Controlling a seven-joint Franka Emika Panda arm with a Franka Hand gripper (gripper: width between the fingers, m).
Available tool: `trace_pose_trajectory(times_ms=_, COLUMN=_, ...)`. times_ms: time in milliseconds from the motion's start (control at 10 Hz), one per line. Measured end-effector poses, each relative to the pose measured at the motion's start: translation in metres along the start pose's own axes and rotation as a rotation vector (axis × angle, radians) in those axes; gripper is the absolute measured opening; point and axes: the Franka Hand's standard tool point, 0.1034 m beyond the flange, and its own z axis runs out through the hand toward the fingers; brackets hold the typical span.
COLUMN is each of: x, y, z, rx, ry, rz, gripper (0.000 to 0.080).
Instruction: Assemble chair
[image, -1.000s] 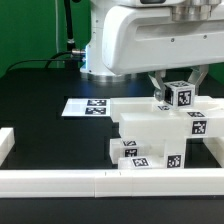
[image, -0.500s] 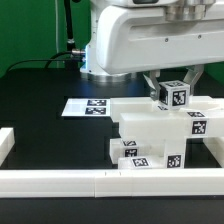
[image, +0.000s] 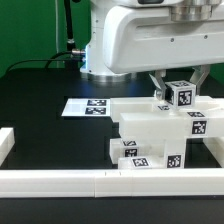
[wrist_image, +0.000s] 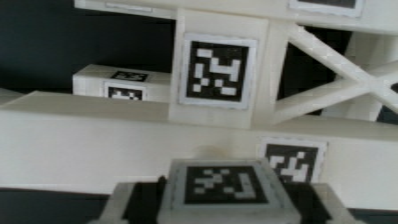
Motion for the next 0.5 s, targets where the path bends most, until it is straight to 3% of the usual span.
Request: trace_pose_trajectory(times_ms=500, x=0.0044, y=0.0047, z=-0.0008, rx=-0.009, ry=0.026, rz=0.004, gripper=0.0279)
